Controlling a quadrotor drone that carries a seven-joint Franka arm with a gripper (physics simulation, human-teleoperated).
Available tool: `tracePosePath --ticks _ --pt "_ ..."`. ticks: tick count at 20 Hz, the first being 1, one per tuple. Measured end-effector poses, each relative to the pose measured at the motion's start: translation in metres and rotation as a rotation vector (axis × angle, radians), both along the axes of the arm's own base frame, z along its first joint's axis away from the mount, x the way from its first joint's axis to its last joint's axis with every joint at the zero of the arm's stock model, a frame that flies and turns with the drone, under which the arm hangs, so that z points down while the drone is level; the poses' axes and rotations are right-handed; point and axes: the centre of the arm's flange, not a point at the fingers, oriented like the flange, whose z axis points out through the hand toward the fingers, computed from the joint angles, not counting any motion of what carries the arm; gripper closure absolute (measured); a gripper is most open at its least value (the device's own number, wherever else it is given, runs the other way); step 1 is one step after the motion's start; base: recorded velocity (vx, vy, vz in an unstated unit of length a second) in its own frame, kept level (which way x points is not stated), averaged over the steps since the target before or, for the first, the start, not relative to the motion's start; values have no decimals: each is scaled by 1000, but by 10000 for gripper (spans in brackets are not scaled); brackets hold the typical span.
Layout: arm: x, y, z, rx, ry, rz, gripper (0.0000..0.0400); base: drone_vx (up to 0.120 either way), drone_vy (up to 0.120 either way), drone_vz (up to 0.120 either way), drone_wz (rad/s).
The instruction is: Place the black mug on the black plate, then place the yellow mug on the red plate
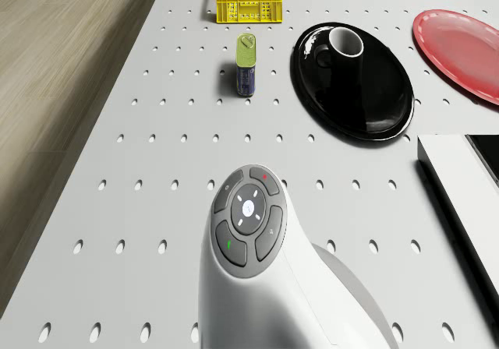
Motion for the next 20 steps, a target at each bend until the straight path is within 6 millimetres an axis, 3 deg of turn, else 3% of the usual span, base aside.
tracePosePath --ticks 11,20 --pt "0 10 0 0 0 0 0 0 0 0 0" --pt "-8 7 0 0 0 0 0 0 0 0 0"
